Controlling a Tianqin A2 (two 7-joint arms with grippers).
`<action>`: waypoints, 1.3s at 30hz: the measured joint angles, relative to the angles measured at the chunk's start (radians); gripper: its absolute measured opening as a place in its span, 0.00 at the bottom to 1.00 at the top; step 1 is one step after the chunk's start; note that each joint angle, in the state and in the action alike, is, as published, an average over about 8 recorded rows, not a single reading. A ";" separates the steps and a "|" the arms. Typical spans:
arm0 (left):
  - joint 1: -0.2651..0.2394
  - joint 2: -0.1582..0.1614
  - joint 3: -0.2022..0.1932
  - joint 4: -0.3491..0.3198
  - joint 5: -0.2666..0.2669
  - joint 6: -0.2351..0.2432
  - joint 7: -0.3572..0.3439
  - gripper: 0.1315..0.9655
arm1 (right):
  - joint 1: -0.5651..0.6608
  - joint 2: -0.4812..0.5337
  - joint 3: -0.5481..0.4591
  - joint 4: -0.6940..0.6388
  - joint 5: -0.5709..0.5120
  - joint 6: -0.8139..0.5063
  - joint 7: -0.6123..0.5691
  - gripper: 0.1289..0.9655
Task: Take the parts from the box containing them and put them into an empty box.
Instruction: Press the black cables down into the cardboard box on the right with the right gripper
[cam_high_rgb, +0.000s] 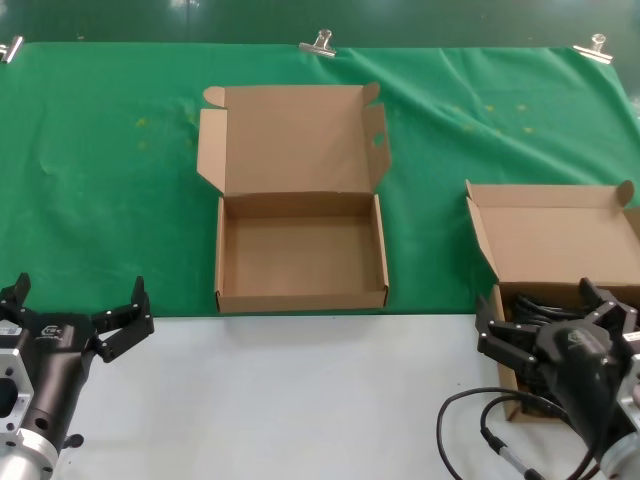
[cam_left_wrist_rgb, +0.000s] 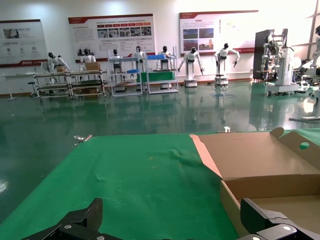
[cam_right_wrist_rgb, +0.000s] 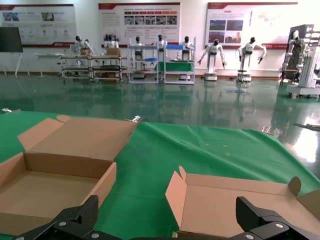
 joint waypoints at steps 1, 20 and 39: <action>0.000 0.000 0.000 0.000 0.000 0.000 0.000 1.00 | 0.000 0.000 0.000 0.000 0.000 0.000 0.000 1.00; 0.000 0.000 0.000 0.000 0.000 0.000 0.000 1.00 | -0.024 0.099 -0.051 0.042 0.035 0.031 0.020 1.00; 0.000 0.000 0.000 0.000 0.000 0.000 0.000 1.00 | 0.111 0.628 -0.491 0.097 0.363 0.197 -0.118 1.00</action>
